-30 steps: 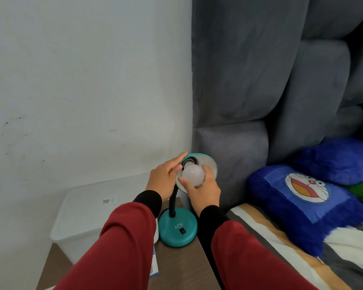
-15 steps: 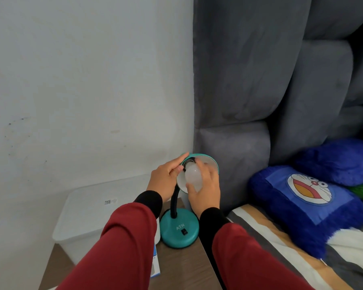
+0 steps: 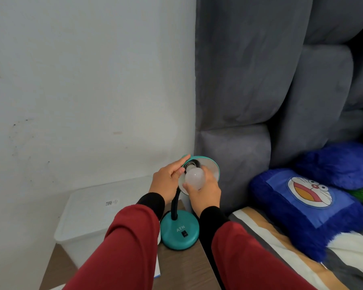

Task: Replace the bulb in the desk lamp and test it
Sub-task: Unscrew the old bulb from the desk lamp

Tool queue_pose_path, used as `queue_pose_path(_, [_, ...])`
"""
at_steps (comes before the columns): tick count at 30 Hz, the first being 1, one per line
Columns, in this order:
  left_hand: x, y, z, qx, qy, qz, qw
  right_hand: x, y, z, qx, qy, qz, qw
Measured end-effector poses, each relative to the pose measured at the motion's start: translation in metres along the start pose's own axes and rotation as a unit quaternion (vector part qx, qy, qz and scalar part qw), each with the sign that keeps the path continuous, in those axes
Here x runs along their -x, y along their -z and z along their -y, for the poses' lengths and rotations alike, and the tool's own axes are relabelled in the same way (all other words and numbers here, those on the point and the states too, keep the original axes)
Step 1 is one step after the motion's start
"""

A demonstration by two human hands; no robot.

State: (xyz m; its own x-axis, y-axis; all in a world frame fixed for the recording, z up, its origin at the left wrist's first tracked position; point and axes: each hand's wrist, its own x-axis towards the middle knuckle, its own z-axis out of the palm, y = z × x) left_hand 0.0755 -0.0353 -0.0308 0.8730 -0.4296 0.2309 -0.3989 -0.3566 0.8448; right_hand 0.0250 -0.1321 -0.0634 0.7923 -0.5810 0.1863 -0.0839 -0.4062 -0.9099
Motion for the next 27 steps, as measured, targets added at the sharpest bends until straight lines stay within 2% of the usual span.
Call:
queue_pose_path(3, [-0.0001,0.0009,-0.0005,0.005,0.001,0.001,1.000,0.0014,-0.0011,0.0004,0.019,0.043,-0.007,0.999])
queue_pose_path(6, [0.0007,0.0006,-0.0013,-0.003,-0.003,0.001,1.000,0.0006,-0.0006,0.0005,-0.037,-0.038,-0.004,0.999])
queue_pose_path(10, [0.0022,-0.0001,-0.0029,0.000,0.001,-0.002,1.000,0.0019,-0.0004,-0.0006,0.006,0.030,-0.005,1.000])
queue_pose_path(15, [0.0017,0.0006,-0.0037,-0.009,-0.002,-0.002,1.000,0.0012,-0.0009,0.0016,-0.020,-0.017,-0.002,1.000])
queue_pose_path(19, [0.0023,0.0007,-0.0032,-0.003,0.001,0.001,1.000,0.0020,-0.0019,0.0024,0.013,0.043,-0.003,0.999])
queue_pose_path(22, [0.0025,0.0006,-0.0035,-0.003,0.001,-0.002,1.000,-0.0006,0.0004,0.0017,-0.024,-0.023,0.000,0.999])
queue_pose_path(27, [0.0022,0.0006,-0.0039,-0.004,0.003,-0.004,1.000,0.0017,0.0004,0.0013,-0.004,0.034,-0.013,0.999])
